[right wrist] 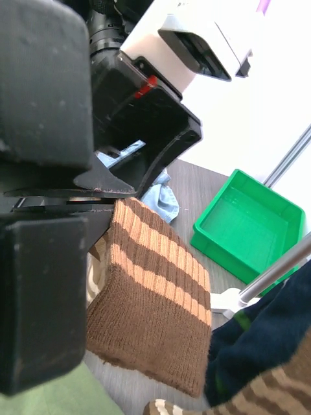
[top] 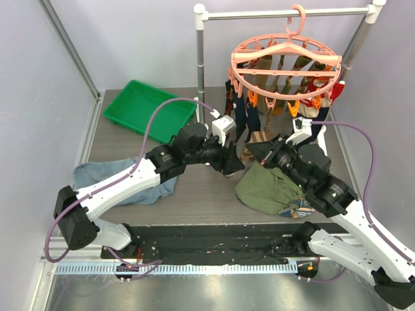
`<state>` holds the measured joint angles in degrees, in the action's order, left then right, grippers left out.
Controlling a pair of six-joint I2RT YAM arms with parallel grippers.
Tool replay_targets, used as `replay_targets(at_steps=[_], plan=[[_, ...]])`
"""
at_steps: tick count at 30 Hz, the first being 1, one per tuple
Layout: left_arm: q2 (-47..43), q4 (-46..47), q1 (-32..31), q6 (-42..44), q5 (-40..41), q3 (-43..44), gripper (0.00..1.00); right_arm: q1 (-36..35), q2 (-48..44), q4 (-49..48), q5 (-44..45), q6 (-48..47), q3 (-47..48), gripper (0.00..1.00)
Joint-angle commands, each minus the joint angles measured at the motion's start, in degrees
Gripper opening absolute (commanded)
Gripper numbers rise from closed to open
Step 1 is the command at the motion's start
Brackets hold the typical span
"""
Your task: Remove the socks clipped to the hanger
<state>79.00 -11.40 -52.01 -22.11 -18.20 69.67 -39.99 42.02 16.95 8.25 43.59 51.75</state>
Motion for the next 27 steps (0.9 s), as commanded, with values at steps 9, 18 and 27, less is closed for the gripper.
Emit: replay_targets(at_steps=[9,18,27], plan=[[1.2,-2.2,0.1,-0.3,11.6,3.6,0.00,-0.1,-3.0,-1.2,1.6,-1.8,-0.9,0.39],[-6.7,-10.0,5.0,-6.3,31.2,2.7,0.00,0.0,-6.1,5.9,-0.3,-8.1,-0.3,0.86],[-4.3,-16.1,26.3,-8.7,30.9,11.4,0.00,-0.1,-8.5,10.3,4.5,-11.3,-2.5,0.94]])
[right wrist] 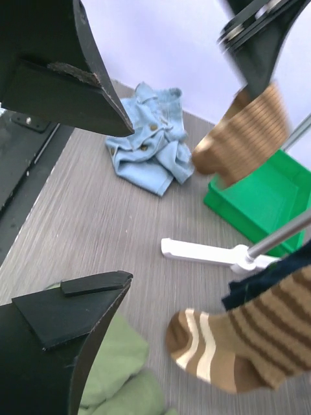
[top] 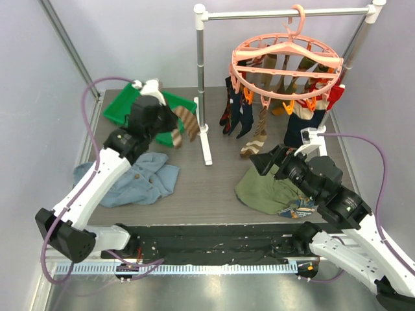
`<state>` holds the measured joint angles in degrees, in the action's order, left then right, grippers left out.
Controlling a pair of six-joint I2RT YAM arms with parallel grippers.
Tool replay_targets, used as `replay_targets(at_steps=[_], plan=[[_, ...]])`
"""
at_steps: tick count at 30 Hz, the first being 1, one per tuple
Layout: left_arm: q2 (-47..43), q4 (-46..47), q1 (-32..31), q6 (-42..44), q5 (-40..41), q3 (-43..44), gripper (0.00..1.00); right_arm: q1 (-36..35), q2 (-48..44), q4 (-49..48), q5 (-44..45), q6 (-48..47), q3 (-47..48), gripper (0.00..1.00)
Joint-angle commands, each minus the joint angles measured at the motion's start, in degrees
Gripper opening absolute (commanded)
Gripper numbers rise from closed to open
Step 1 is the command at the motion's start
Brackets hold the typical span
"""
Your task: Remove the socks clipped to the hanger
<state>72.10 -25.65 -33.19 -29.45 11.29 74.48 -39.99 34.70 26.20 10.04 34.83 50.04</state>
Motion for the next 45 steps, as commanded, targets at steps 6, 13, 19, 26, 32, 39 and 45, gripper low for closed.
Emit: replay_targets(at_steps=[6,13,19,26,32,39,45], plan=[[13.8,-2.3,16.6,-1.6,0.1,18.7,0.00,-0.1,-1.8,0.6,2.5,-3.7,-1.4,0.93],[28.3,1.5,22.9,-2.0,-1.2,27.0,0.00,0.0,-1.7,0.9,4.8,-4.9,-1.4,0.93],[36.6,8.2,27.0,-1.1,-6.3,27.4,0.06,0.0,0.0,1.6,6.1,-6.4,0.2,0.92],[33.2,4.7,27.6,-0.3,-8.6,28.5,0.96,-0.1,3.4,0.7,9.3,-6.1,-0.4,0.92],[19.7,4.9,27.1,-3.7,-16.1,17.7,1.00,0.0,9.7,-7.0,13.3,-6.3,-0.2,0.91],[5.1,13.0,23.4,-7.9,-28.4,0.2,1.00,-0.2,21.5,-21.5,16.1,-6.4,1.5,0.84],[-2.6,13.3,16.1,-6.2,-29.7,-7.3,1.00,-2.1,30.2,-29.7,31.7,-6.1,3.3,0.80]])
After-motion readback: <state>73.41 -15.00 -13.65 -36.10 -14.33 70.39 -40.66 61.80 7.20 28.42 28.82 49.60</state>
